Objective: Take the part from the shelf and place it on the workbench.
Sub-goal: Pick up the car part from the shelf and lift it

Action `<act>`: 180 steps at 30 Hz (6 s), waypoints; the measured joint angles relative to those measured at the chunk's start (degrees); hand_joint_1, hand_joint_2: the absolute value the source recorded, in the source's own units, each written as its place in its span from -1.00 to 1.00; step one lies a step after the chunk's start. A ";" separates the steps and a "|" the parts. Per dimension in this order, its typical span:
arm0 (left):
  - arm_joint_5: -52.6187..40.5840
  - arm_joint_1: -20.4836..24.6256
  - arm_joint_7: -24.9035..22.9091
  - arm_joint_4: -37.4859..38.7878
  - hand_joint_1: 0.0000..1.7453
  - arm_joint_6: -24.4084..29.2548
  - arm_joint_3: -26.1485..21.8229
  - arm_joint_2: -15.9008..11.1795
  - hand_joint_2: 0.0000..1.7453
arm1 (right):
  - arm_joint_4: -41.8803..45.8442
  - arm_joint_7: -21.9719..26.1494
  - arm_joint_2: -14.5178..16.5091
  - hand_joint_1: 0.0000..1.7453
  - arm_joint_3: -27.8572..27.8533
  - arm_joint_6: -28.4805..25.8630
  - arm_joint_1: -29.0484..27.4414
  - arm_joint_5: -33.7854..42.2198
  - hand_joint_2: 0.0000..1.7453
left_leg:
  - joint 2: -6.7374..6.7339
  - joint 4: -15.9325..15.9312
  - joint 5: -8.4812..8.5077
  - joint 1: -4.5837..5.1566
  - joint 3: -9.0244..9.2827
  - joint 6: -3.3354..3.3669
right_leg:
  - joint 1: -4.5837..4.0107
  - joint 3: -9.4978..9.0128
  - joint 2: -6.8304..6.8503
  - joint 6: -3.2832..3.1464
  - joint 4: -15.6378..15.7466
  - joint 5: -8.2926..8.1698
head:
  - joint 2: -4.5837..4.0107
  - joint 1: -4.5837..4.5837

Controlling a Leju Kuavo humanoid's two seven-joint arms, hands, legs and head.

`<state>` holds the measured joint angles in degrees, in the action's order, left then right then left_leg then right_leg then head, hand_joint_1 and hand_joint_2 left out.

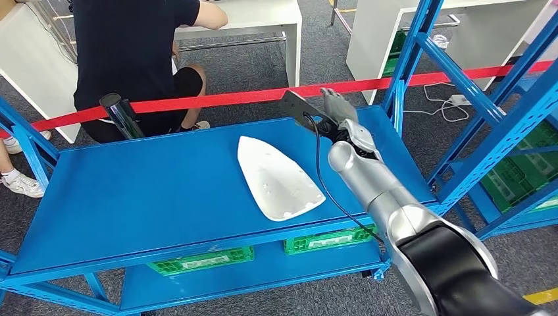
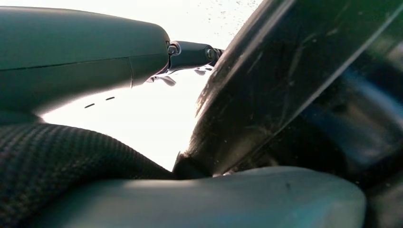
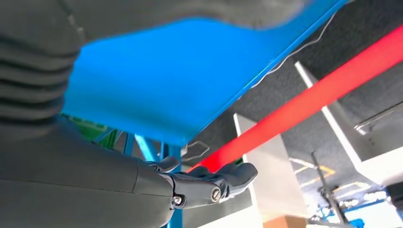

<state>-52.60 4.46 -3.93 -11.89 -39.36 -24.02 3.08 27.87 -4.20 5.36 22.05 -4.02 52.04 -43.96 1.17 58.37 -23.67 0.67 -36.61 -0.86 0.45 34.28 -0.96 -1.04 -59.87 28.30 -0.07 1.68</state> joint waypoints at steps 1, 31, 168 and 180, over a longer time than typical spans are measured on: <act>-0.02 0.01 0.00 0.00 -1.00 0.00 0.00 0.00 -1.00 | -0.18 0.17 0.18 -1.00 -0.30 0.07 0.00 0.08 1.00 | 0.01 0.00 0.00 0.00 0.00 0.00 | 0.01 -0.01 0.00 0.01 0.01 0.00 | 0.00 0.00; -0.52 0.08 0.19 0.02 -1.00 0.00 -0.23 0.09 -1.00 | -2.67 2.94 3.38 -1.00 -3.76 6.61 0.35 4.65 1.00 | 0.03 0.07 -0.05 0.04 0.00 0.07 | 0.03 -0.06 0.00 0.08 0.04 -0.02 | 0.00 0.01; -4.31 0.69 0.13 0.00 -1.00 0.00 -2.35 0.34 -1.00 | -8.33 -3.83 6.79 -1.00 -8.63 9.75 -4.88 8.06 1.00 | 0.02 0.09 -0.13 0.05 0.00 0.15 | 0.04 -0.12 -0.04 0.11 0.18 0.00 | 0.00 0.01; -4.33 0.65 0.33 0.00 -1.00 0.00 -2.60 0.33 -1.00 | -5.28 -1.74 8.33 -1.00 -7.97 4.14 -3.89 3.86 1.00 | 0.06 0.08 -0.12 0.05 0.00 0.14 | 0.03 -0.16 -0.02 0.11 0.17 0.00 | 0.00 0.01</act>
<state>-56.93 5.10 -3.61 -11.89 -39.36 -26.62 3.41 22.59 -5.95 13.69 14.08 0.12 48.15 -40.10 1.23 58.46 -23.79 0.71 -36.61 -0.72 0.48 34.13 -0.97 -0.93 -59.70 28.29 -0.07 1.68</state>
